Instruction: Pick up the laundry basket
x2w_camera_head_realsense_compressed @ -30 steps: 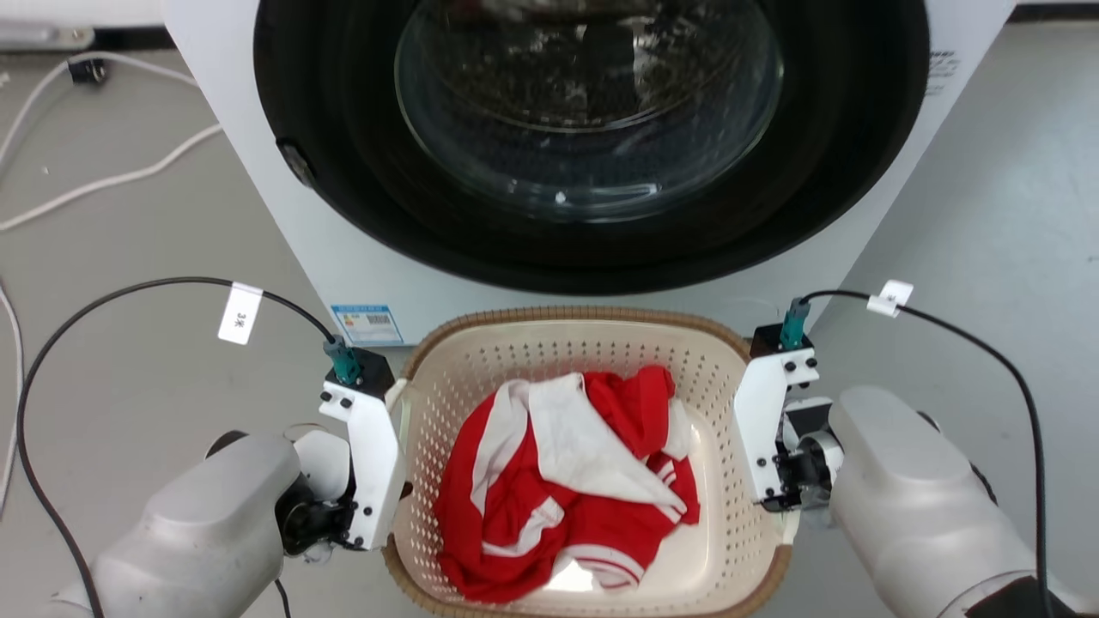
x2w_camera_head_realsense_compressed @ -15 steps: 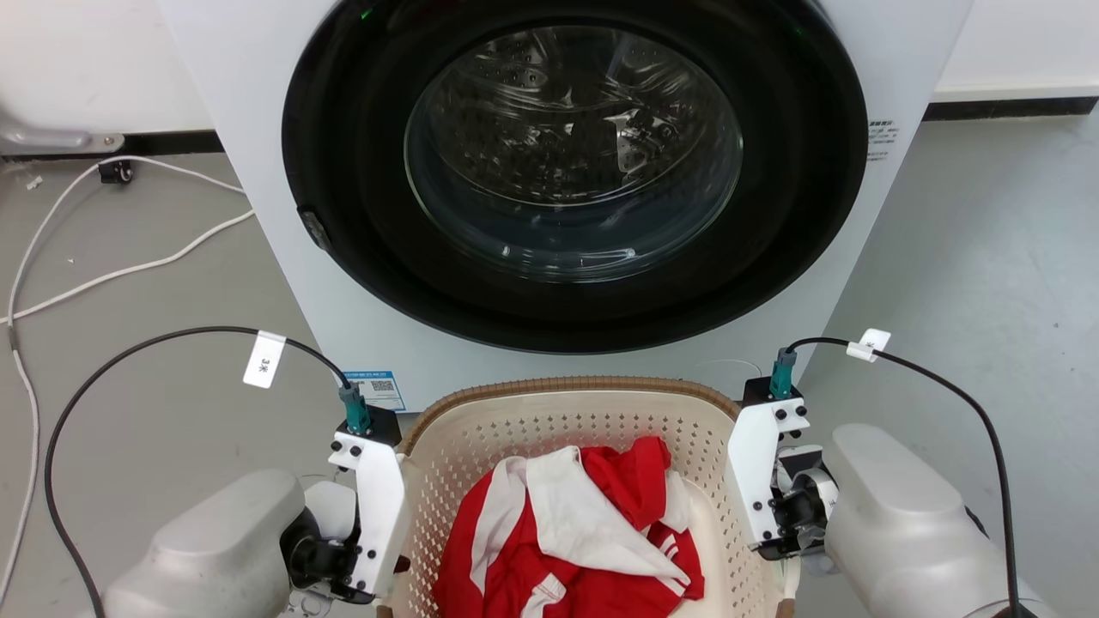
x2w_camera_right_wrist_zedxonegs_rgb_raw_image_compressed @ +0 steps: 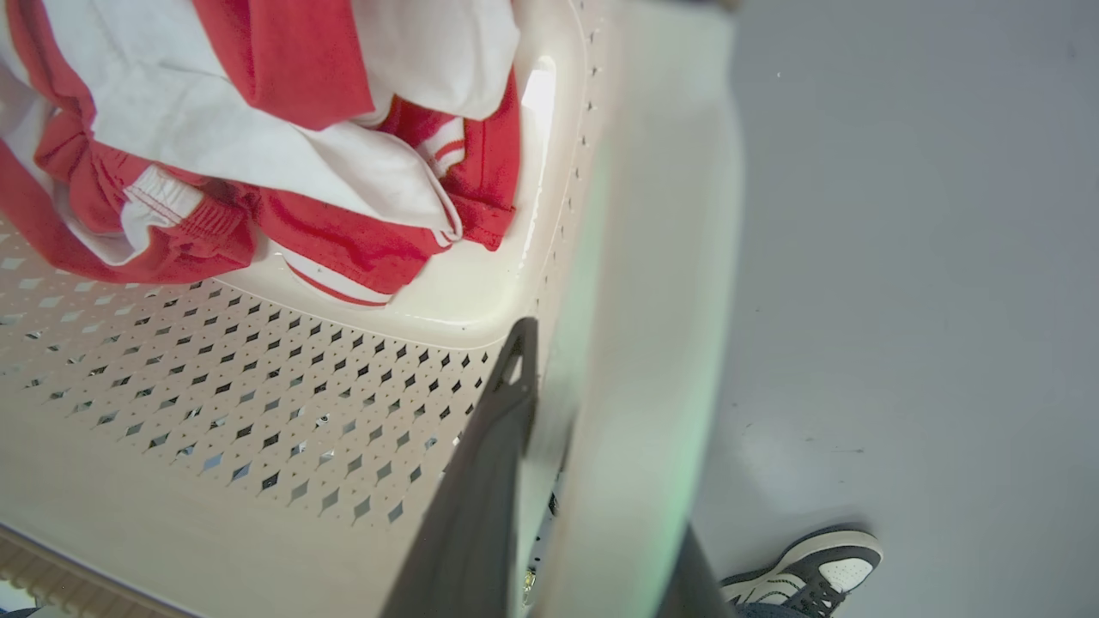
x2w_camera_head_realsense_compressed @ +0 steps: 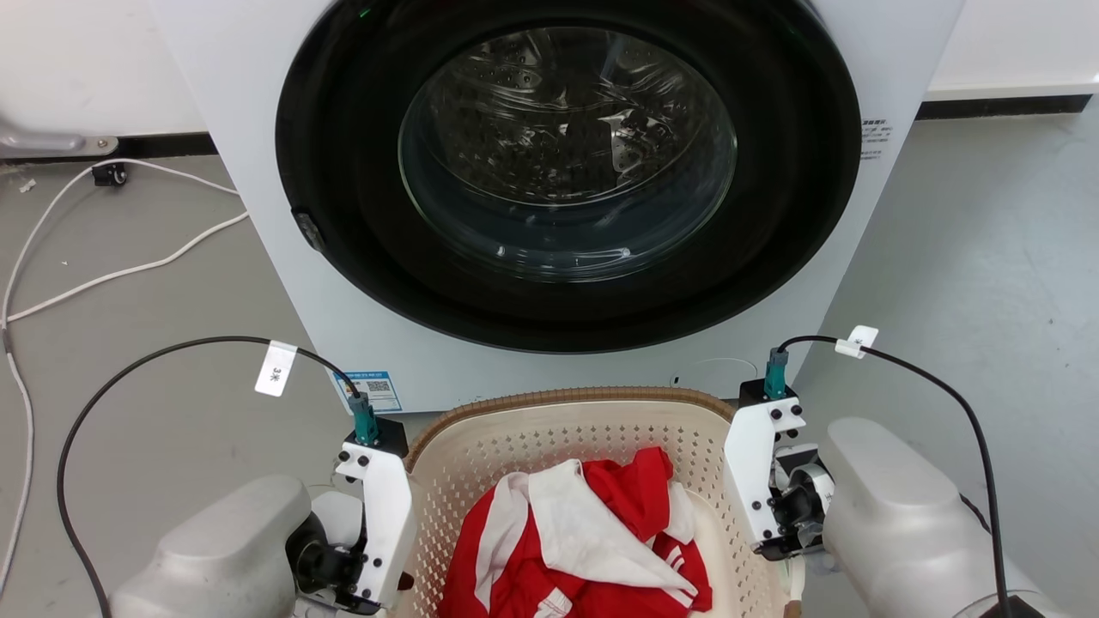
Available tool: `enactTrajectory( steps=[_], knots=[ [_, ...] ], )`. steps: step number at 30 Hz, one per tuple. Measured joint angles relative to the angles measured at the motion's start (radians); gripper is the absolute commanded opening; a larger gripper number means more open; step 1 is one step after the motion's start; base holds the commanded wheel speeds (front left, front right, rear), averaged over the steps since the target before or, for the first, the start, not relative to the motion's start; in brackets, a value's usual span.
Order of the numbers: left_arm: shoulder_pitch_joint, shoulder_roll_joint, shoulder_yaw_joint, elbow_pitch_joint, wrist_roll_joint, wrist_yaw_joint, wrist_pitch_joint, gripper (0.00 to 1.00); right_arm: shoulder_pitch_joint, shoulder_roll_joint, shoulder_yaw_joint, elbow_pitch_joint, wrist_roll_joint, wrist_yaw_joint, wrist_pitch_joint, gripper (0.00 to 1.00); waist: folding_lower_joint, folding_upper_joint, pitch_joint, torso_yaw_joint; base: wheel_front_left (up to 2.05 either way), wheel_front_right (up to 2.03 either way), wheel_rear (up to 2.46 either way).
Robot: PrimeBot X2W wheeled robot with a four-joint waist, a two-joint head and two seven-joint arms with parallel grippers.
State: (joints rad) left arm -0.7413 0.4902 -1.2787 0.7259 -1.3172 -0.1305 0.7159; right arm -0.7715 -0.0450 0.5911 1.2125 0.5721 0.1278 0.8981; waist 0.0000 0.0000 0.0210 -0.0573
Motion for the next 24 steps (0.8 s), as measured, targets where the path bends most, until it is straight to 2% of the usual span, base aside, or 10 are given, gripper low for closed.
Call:
enactTrajectory(
  steps=[24],
  knots=[
    [-0.017, 0.002, 0.0, 0.002, -0.019, 0.0, 0.013, 0.0, -0.032, -0.001, 0.026, 0.019, 0.03, 0.0, -0.008, 0.0, 0.0, 0.0, 0.015, 0.007, 0.0, 0.0, 0.0]
  ],
)
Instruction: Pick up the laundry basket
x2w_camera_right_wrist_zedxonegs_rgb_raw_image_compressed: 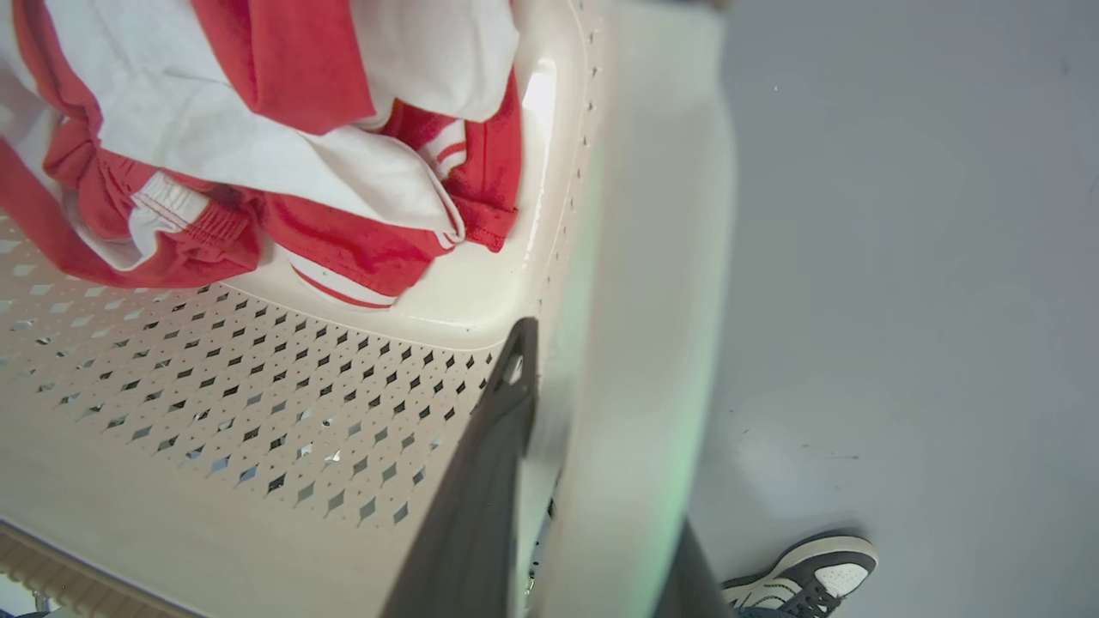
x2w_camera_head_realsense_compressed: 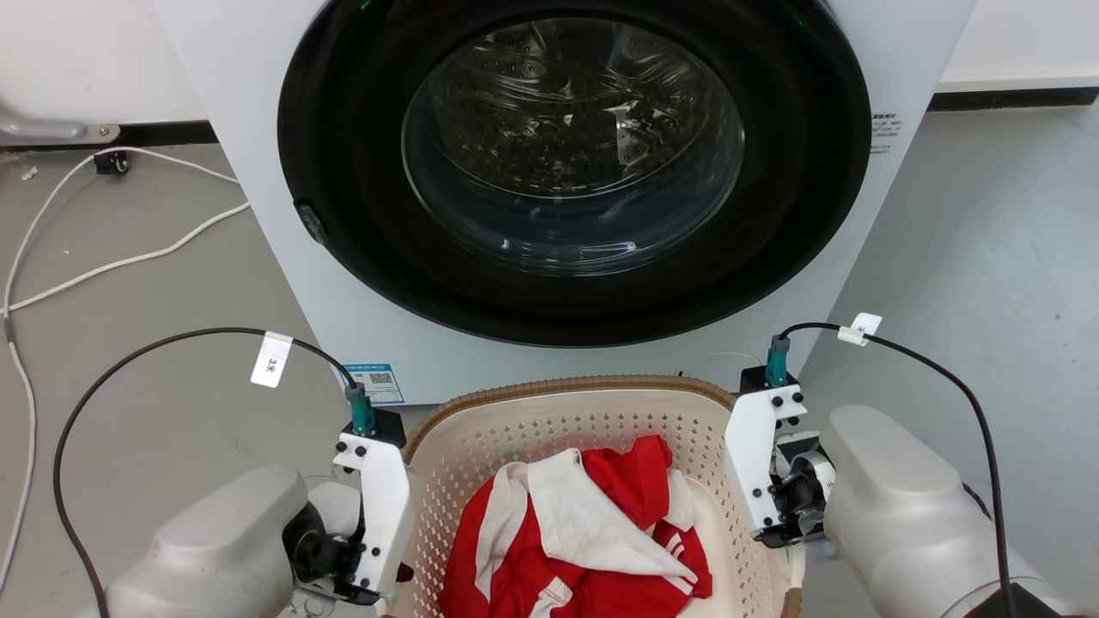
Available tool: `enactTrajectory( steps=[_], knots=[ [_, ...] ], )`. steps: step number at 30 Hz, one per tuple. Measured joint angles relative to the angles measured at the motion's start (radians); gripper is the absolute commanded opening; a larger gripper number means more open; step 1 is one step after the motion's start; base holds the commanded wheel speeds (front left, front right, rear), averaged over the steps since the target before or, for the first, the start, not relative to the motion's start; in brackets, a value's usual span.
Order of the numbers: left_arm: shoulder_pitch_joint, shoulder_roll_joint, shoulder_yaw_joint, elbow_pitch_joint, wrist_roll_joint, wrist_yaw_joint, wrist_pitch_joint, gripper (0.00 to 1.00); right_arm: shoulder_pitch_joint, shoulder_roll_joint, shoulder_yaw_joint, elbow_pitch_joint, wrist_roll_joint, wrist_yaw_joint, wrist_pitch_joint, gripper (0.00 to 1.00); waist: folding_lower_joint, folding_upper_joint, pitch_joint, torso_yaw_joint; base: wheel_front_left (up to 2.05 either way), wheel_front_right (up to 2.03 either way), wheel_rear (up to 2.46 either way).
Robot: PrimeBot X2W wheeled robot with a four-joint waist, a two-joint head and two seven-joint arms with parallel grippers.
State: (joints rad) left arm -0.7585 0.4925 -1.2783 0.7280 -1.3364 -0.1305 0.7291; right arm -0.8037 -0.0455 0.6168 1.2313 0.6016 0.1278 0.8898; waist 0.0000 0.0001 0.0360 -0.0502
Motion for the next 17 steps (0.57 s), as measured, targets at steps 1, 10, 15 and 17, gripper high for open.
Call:
enactTrajectory(
  steps=[1, 10, 15, 17],
  knots=[
    [0.0, 0.0, 0.0, 0.001, -0.003, 0.0, 0.0, 0.0, -0.001, 0.0, 0.002, 0.0, 0.003, 0.0, 0.0, 0.0, 0.0, 0.0, 0.0, 0.0, 0.0, 0.0, 0.0],
    [-0.003, 0.0, 0.0, 0.004, -0.006, 0.0, 0.004, 0.0, -0.001, 0.0, 0.013, 0.002, 0.016, 0.0, 0.0, 0.0, 0.0, 0.0, -0.001, 0.002, 0.0, 0.0, 0.0],
    [-0.005, -0.002, 0.0, 0.006, -0.008, 0.0, 0.007, 0.0, -0.005, -0.001, 0.021, 0.005, 0.026, 0.0, -0.001, 0.0, 0.0, 0.0, 0.002, 0.003, 0.0, 0.0, 0.0],
    [-0.007, -0.003, 0.0, 0.006, -0.01, 0.0, 0.007, 0.0, -0.006, -0.002, 0.024, 0.005, 0.032, 0.0, -0.001, 0.0, 0.0, 0.0, 0.002, 0.004, 0.0, 0.0, 0.0]
  ],
)
